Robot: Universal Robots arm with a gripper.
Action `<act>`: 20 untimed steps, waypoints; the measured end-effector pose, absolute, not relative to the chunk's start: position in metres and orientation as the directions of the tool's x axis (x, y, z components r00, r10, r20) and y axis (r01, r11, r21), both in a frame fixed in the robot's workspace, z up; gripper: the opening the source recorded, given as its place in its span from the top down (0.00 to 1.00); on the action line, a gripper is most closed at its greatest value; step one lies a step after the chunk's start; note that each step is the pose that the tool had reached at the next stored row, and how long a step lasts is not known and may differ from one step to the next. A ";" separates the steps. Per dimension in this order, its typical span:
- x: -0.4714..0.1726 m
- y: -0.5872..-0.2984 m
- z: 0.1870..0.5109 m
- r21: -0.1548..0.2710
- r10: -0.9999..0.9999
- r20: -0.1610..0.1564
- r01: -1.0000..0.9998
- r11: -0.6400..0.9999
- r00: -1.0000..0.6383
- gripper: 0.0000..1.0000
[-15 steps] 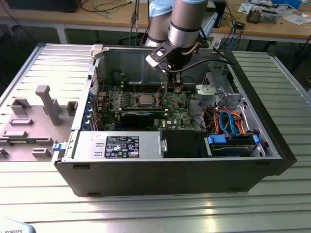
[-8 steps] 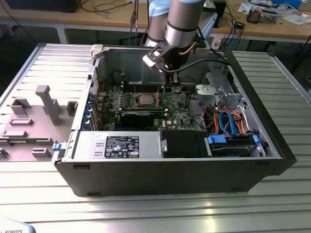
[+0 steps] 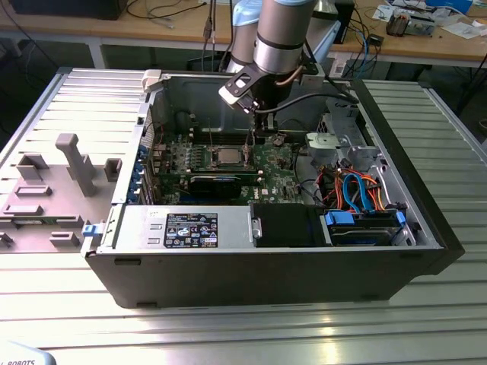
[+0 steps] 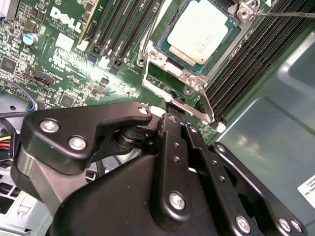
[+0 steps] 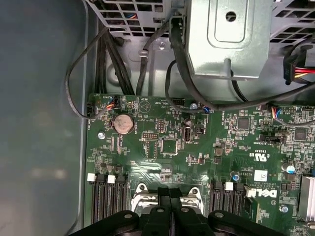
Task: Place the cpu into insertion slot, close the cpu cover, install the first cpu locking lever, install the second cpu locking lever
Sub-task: 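Close the cpu cover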
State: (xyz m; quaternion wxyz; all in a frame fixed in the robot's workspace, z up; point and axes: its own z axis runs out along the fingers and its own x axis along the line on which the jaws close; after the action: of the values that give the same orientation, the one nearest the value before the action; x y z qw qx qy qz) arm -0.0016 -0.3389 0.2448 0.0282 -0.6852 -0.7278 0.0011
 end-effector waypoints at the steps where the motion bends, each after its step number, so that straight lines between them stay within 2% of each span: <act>1: -0.003 -0.339 0.245 -0.040 0.997 0.040 0.997 0.061 -0.059 0.89; 20: -0.018 -0.339 0.244 -0.040 0.997 0.041 0.997 0.061 -0.059 0.89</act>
State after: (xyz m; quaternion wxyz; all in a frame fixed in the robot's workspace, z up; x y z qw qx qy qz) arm -0.0178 -0.3389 0.2444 0.0288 -0.6852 -0.7278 0.0005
